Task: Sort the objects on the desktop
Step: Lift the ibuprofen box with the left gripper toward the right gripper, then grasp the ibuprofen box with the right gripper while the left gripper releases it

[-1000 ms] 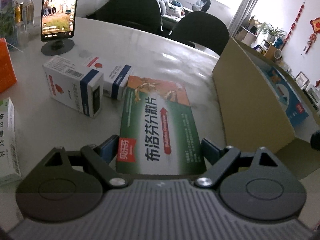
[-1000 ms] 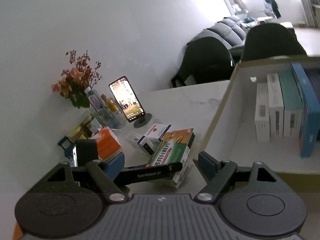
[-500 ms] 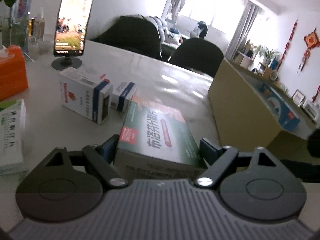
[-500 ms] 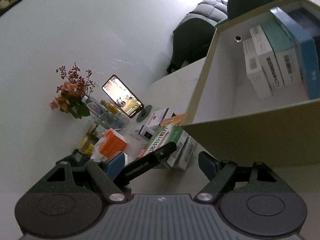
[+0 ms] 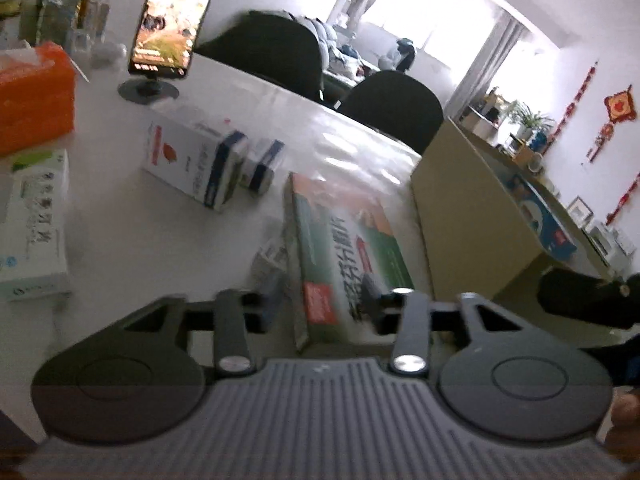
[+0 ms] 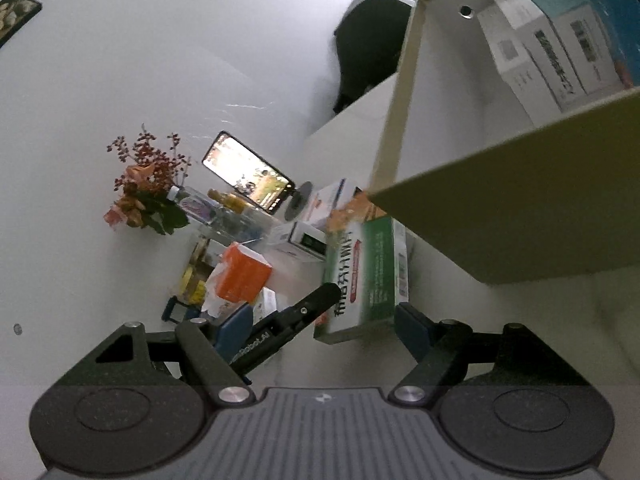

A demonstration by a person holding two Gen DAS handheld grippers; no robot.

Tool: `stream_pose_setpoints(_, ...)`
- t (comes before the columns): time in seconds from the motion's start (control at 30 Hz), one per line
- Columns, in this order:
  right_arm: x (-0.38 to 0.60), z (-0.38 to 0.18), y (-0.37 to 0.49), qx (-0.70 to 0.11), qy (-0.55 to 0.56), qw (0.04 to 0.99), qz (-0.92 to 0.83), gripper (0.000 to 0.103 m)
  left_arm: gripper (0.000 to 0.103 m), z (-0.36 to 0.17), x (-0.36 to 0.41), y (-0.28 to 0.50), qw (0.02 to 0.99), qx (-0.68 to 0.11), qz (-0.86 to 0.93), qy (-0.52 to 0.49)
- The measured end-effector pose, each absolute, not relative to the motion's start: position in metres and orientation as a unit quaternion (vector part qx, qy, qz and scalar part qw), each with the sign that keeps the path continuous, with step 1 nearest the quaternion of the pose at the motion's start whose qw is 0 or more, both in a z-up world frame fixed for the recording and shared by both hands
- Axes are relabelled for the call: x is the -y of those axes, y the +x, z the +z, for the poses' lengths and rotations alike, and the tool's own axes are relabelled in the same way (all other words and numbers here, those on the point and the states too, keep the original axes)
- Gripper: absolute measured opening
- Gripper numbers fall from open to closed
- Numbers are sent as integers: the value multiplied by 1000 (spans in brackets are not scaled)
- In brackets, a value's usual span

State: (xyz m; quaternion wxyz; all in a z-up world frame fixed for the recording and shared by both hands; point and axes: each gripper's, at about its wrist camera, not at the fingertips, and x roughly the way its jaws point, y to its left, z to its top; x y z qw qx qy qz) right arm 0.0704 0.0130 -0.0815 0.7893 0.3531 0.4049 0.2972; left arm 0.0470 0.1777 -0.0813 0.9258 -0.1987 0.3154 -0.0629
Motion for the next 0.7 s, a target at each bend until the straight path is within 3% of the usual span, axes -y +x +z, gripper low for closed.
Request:
stream_pose_setpoints(0.1,-13,-86,72,-410,356,789,288,81,50,-82,-177,48,924,-321,-64,-199)
stream_pose_setpoints(0.27,-14,-95,75,-417,360,789,272,81,67,-82,-175,48,920,-330,-65,-199)
stream_pose_setpoints(0.37,-19,-102,80,-418,367,788,263,79,71,-82,-173,49,918,-336,-66,-198)
stream_pose_setpoints(0.63,-47,-126,89,-441,366,788,225,47,71,-82,-174,48,919,-341,-81,-179)
stream_pose_setpoints(0.7,-50,-131,89,-445,367,786,222,31,73,-83,-173,47,924,-337,-81,-162)
